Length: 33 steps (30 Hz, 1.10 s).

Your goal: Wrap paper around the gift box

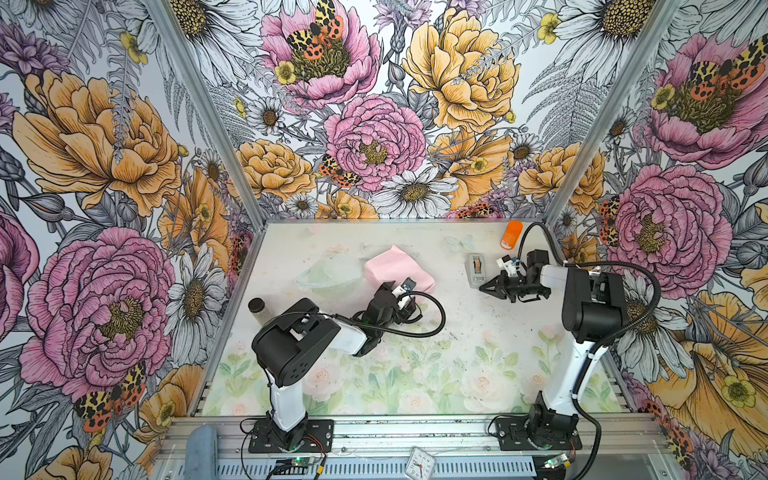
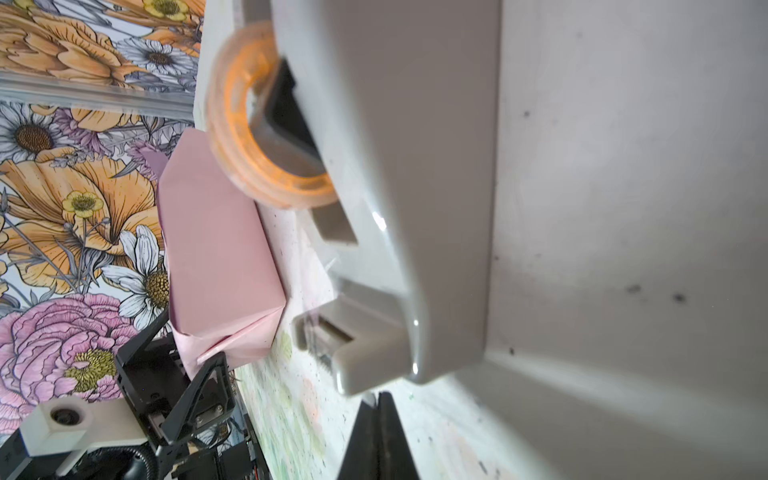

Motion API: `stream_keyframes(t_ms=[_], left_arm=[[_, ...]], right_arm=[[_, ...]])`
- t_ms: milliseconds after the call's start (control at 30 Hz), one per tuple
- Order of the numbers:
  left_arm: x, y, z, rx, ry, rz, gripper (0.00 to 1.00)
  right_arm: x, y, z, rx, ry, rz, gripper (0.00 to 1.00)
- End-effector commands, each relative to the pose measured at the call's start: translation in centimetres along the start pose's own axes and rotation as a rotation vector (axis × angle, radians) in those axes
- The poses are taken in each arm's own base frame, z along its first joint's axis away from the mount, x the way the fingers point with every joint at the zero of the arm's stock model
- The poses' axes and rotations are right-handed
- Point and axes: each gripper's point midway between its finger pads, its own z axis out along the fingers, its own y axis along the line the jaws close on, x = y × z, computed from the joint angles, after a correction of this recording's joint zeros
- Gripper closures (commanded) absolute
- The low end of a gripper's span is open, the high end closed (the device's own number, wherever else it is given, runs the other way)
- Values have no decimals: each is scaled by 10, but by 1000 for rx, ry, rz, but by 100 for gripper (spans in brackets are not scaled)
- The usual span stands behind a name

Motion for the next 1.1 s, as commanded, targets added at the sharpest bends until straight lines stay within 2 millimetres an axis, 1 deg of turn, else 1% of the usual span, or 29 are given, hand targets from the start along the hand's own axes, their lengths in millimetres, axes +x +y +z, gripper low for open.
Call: stream_keyframes(t_ms=[0,100,267,333,400,533,633,700,833,967,1067], left_arm=[[37,-4,-3,22,130,-15,20],[37,-3,-3,22,132,-13,20],[37,-4,-3,23,132,-12,20],[37,-4,-3,23,134,-11,20],[36,-4,-4,22,131,-12,20],[37,-4,-4,24,133,-12,20],[38,-4,-3,24,135,-12,20],[38,-4,-3,23,137,-12,20],[39,-5,-3,28,139,-11,20],[37,-4,-4,26,135,-14,20],[39,-4,-4,27,141,-12,20]], right_arm=[[-2,-19,1,92,-15,37,100],[-2,-25,0,126,-22,47,100],[-2,-28,-1,143,-31,56,100],[-3,-25,-2,136,-38,47,100],[-3,-16,-5,113,-50,19,100],[-4,17,-19,25,-114,-76,100],[0,46,-31,-39,-173,-169,100],[6,62,-35,-64,-200,-238,100],[26,97,-22,-132,-218,-393,100],[47,126,1,-205,-217,-508,100],[65,141,20,-228,-198,-601,100]])
